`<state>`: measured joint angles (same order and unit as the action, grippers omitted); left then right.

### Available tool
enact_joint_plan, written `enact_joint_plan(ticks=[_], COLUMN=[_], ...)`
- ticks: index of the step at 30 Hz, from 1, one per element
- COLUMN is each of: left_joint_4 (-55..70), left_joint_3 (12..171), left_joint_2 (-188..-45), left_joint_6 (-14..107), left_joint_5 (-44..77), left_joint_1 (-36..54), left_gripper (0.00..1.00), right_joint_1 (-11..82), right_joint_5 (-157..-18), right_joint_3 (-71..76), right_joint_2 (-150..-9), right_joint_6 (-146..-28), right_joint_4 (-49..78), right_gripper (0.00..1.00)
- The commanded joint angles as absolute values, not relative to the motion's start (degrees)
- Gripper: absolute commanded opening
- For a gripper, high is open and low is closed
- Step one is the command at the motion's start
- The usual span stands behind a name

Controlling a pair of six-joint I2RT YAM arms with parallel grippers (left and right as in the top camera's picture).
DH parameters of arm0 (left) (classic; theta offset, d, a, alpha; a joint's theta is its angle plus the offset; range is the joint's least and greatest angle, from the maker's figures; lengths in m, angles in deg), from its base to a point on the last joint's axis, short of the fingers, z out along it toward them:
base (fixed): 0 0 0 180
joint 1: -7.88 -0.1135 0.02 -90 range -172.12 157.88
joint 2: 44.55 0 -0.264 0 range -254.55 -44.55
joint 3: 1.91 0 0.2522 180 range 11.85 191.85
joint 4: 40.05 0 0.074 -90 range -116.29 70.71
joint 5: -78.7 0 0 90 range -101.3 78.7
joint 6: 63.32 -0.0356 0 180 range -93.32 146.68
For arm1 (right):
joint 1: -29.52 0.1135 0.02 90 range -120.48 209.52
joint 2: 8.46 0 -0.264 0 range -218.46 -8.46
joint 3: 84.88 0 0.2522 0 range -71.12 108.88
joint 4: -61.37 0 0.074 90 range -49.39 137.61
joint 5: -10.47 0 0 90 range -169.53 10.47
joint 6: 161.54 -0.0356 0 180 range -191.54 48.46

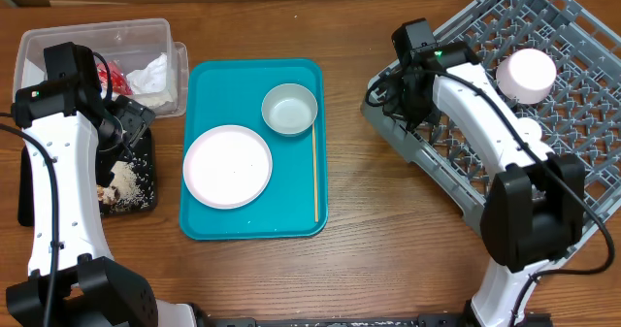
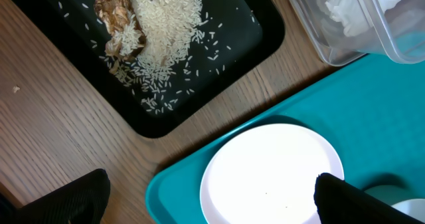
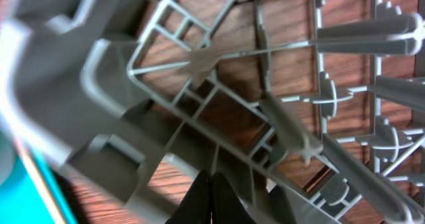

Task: Sort waste into correct bins and load items into the dishwasher

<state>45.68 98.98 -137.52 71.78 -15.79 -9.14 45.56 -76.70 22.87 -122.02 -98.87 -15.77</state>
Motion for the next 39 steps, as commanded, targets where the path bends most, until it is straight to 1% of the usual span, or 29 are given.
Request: enact_joint_plan(ticks=[1,8,20,25,28,39], left_joint_4=[45.6,45.6,45.6,45.6,45.6,45.6], left_joint_3=[98.6,98.6,98.6,98.6,98.6,98.6], left_joint_2=[-136.8,-136.8,-136.8,-136.8,-136.8,-136.8], left_joint_6=[73.0,73.0,73.0,73.0,73.0,73.0], left_joint_5=[-15.7,-15.7,-15.7,-15.7,-15.7,-15.7], left_joint_1=[-9.4,-9.4,-9.4,-9.4,-9.4,-9.4], left_gripper=[1.00,1.00,1.00,1.00,1.00,1.00], right_joint_1=[46.0,45.9,46.1,46.9,46.9,47.9], right_joint_5=[-81.4,-81.8,-82.7,-82.7,-82.5,-85.1], right_joint_3=[22.6,22.6,22.6,22.6,22.5,16.6], right_joint_2=[-123.7,-121.7,-112.6,-112.7,-113.6,-118.1], right_joint_6=[-99.4,-99.5,-99.5,-99.5,-101.5,-103.1], right_joint_4=[-18.0,-23.0,-32.9,-26.3,-21.3,-18.6], right_gripper=[0.04,0.04,0.04,0.04,0.04,0.04])
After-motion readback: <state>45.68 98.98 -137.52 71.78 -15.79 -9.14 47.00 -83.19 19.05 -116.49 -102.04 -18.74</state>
